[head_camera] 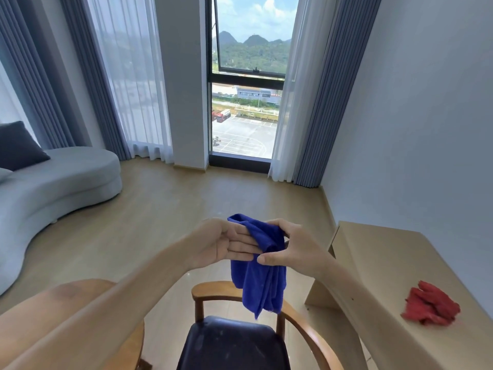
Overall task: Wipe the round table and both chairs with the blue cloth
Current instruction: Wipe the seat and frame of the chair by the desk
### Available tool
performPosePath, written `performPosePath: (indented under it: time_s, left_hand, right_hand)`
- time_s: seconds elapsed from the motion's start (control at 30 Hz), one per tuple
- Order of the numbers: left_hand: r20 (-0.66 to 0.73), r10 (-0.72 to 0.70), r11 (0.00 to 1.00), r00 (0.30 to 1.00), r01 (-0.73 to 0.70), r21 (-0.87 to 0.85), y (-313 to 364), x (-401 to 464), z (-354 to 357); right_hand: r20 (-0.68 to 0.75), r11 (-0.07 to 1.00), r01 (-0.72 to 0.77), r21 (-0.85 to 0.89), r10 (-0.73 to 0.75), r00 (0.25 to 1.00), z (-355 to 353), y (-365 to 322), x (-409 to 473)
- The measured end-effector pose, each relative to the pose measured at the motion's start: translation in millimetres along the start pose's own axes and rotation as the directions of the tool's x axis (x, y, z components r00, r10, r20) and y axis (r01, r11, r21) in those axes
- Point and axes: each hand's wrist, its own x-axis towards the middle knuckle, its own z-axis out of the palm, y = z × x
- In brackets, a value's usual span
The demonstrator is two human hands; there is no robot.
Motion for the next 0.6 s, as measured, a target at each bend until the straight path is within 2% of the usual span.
performPosePath:
  time_s: [0.13, 0.23, 0.3, 0.33, 0.4, 0.43, 0.47, 0.57, 0.6]
  left_hand:
    - [0.049, 0.040, 0.996, 0.998, -0.044, 0.077, 4, -1, 2]
    - [-0.005, 0.119, 0.953, 0.993, -0.113, 0.280, 5, -2, -2]
    - [-0.125, 0.269, 0.844, 0.955, -0.171, 0.509, 3, -1, -7]
    - [-0.204, 0.369, 0.746, 0.907, -0.158, 0.648, 0, 0, -10]
    - [-0.298, 0.549, 0.518, 0.781, -0.038, 0.854, -6, 3, -14]
    - [-0.309, 0.584, 0.469, 0.751, -0.001, 0.883, -11, 5, -15]
    - [-0.309, 0.567, 0.481, 0.763, -0.003, 0.877, -14, 7, -17]
    - [-0.223, 0.352, 0.696, 0.909, -0.095, 0.712, -22, 8, -17]
    - [-0.164, 0.310, 0.730, 0.936, -0.124, 0.673, -25, 8, -18]
  right_hand:
    - [-0.122, 0.997, 0.055, -0.054, -0.061, 0.991, -2, 1, 3]
    - [-0.197, 0.997, 0.078, -0.007, -0.078, 0.977, -10, 1, 3]
    - [-0.214, 0.995, 0.083, 0.048, -0.071, 0.974, -16, 2, 2]
    - [-0.214, 0.994, 0.081, 0.080, -0.062, 0.975, -18, 3, 1]
    - [-0.204, 0.987, 0.065, 0.146, -0.034, 0.978, -20, 3, 1]
    - [-0.196, 0.982, 0.058, 0.179, -0.022, 0.980, -21, 4, 1]
    - [-0.189, 0.977, 0.058, 0.206, -0.018, 0.982, -22, 4, 0]
    - [-0.179, 0.961, 0.070, 0.267, -0.022, 0.984, -24, 3, -2]
    - [-0.179, 0.957, 0.066, 0.284, -0.015, 0.984, -26, 3, -2]
